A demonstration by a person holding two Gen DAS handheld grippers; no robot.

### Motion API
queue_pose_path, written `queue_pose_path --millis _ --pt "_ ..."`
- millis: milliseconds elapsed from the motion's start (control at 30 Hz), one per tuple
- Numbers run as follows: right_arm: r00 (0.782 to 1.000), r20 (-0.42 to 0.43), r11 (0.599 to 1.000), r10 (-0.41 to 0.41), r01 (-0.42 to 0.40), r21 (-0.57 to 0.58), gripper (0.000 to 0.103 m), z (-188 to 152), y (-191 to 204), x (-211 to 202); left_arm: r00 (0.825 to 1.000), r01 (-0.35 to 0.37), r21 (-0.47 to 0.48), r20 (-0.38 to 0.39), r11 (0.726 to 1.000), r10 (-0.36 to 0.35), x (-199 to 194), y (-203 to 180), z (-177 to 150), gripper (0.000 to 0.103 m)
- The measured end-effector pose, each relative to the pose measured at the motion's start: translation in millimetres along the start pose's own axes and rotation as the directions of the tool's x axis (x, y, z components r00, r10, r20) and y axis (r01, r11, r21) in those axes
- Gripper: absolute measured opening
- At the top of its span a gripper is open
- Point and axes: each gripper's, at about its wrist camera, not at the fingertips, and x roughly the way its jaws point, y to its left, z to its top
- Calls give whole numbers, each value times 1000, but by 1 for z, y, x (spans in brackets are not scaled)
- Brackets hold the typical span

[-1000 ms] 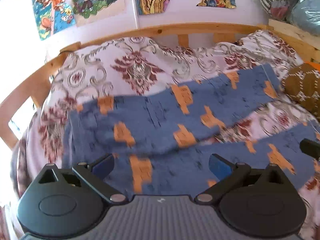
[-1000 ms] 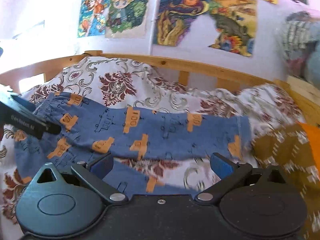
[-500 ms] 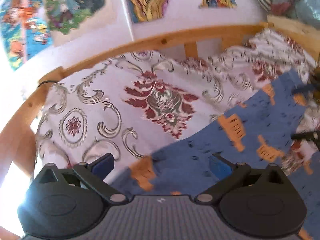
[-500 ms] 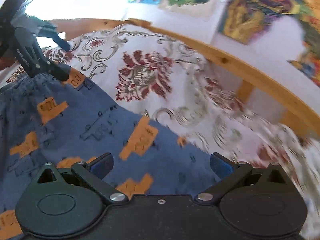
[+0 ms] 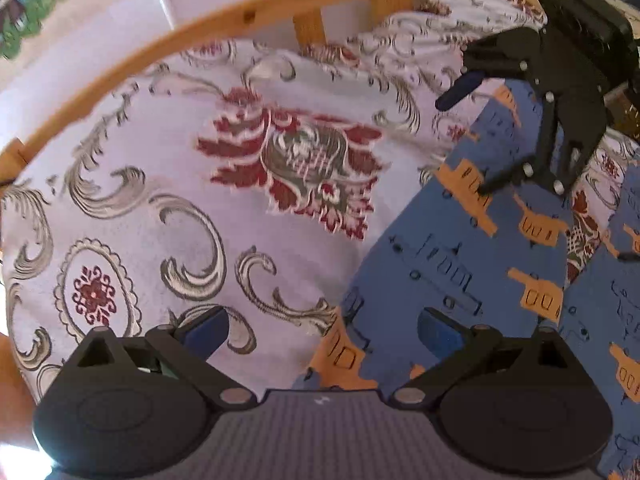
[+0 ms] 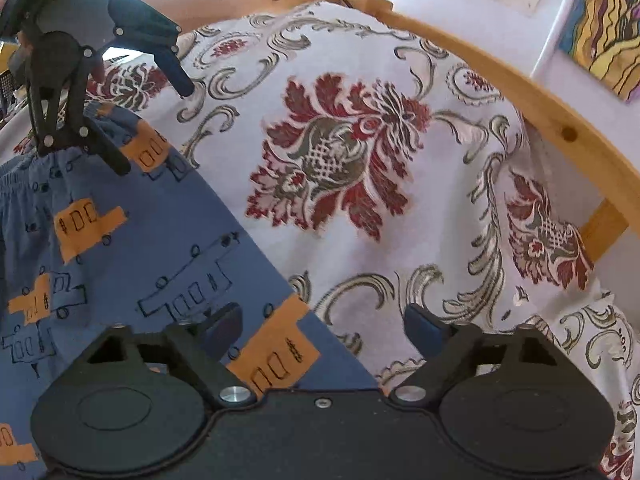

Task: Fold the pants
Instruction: 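Move both tools to the pants hems and close both grippers on them, then lift the hems with both grippers and fold them over toward the waistband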

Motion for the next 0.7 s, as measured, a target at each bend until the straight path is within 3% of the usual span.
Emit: queue_pose_path --millis 133,200,267,333,400,533,633,700 --pt "999 -15 999 28 -29 -22 71 2 2 4 999 23 -16 -43 1000 -24 1 14 -2 97" --pt "999 -34 999 24 -25 -42 51 4 4 8 998 28 -19 -55 999 -29 0 19 -5 95" --pt "998 -57 998 17 -21 -58 37 6 6 13 997 27 -21 -73 999 -28 2 22 -7 87" --pt "997 -71 998 19 -24 -63 34 6 7 14 995 32 -24 -95 999 -34 4 22 -9 76" --pt "996 -83 997 21 -27 -74 19 5 10 15 995 35 -12 -97 999 -36 5 20 -10 71" --pt "996 -89 996 -10 2 -88 7 3 15 13 993 13 19 -115 1000 -10 8 12 -10 33" --pt "997 -71 997 -31 26 -78 3 2 19 8 993 -7 33 -114 999 10 6 8 -9 15" --pt "997 -55 996 -52 47 -78 2 1 24 2 995 -20 42 -100 999 24 2 3 -9 8"
